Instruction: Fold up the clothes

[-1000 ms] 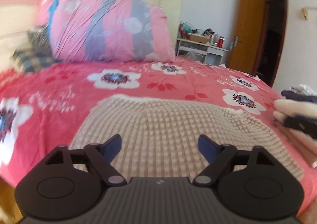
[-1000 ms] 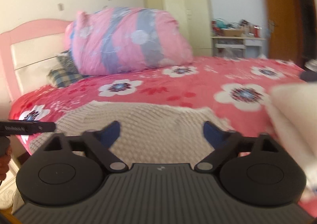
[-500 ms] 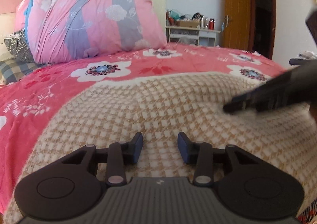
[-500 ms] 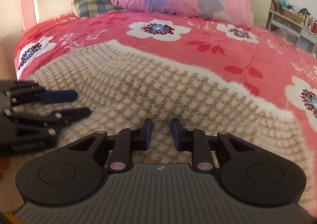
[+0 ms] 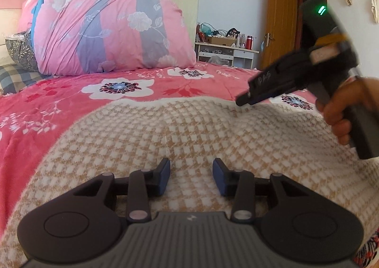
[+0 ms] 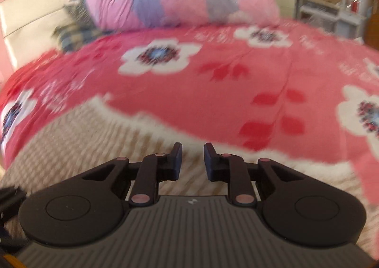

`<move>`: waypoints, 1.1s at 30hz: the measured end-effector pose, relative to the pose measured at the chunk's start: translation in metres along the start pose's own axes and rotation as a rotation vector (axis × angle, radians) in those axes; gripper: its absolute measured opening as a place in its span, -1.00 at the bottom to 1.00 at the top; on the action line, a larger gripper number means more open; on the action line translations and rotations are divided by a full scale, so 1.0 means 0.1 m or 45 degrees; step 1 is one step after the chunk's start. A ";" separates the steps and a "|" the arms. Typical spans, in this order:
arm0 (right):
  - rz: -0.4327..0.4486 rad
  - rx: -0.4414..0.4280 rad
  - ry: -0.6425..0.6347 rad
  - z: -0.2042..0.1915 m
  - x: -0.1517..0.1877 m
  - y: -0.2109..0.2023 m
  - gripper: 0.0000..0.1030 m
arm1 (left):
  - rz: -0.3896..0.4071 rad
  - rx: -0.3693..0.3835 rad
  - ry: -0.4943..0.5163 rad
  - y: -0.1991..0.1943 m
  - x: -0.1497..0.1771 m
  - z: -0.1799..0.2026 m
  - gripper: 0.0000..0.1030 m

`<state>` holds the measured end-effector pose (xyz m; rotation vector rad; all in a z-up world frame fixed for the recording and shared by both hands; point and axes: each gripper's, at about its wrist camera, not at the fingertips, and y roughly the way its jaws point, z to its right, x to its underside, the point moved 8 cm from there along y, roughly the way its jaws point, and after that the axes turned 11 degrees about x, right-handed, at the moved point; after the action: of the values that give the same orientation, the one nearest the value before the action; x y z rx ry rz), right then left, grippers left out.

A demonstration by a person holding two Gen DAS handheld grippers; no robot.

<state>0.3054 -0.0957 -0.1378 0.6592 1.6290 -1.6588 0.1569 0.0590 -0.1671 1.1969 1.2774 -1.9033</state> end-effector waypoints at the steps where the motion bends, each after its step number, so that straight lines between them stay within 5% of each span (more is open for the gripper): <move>1: -0.048 0.028 -0.016 0.03 0.08 0.19 -0.64 | -0.003 0.001 -0.006 0.00 -0.01 0.00 -0.19; 5: -0.056 0.012 0.057 0.08 0.18 0.34 -0.64 | 0.020 -0.006 -0.060 -0.10 -0.22 -0.02 -0.13; 11: 0.078 -0.051 0.233 0.24 0.00 -0.15 -0.61 | -0.016 -0.056 -0.037 0.18 -0.61 -0.06 -0.04; 14: 0.025 -0.075 0.191 0.11 0.21 -0.16 -0.61 | -0.206 -0.116 -0.116 0.60 -0.43 -0.24 -0.01; 19: 0.014 -0.026 0.158 0.05 0.33 -0.04 -0.63 | -0.218 -0.152 -0.092 0.65 -0.41 -0.24 0.00; 23: 0.085 -0.031 0.121 -0.04 0.25 -0.43 -0.60 | -0.223 -0.177 -0.068 0.66 -0.39 -0.21 0.00; 26: 0.051 0.010 0.016 -0.13 0.51 -0.30 -0.62 | -0.238 -0.205 -0.037 0.69 -0.38 -0.18 0.00; 33: 0.098 -0.039 0.108 -0.12 0.45 -0.66 -0.60 | -0.245 -0.217 -0.015 0.67 -0.39 -0.16 0.00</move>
<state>0.2247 -0.0928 -0.1316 0.7766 1.6643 -1.5671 0.2350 0.0461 -0.1637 1.0053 1.5624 -1.8848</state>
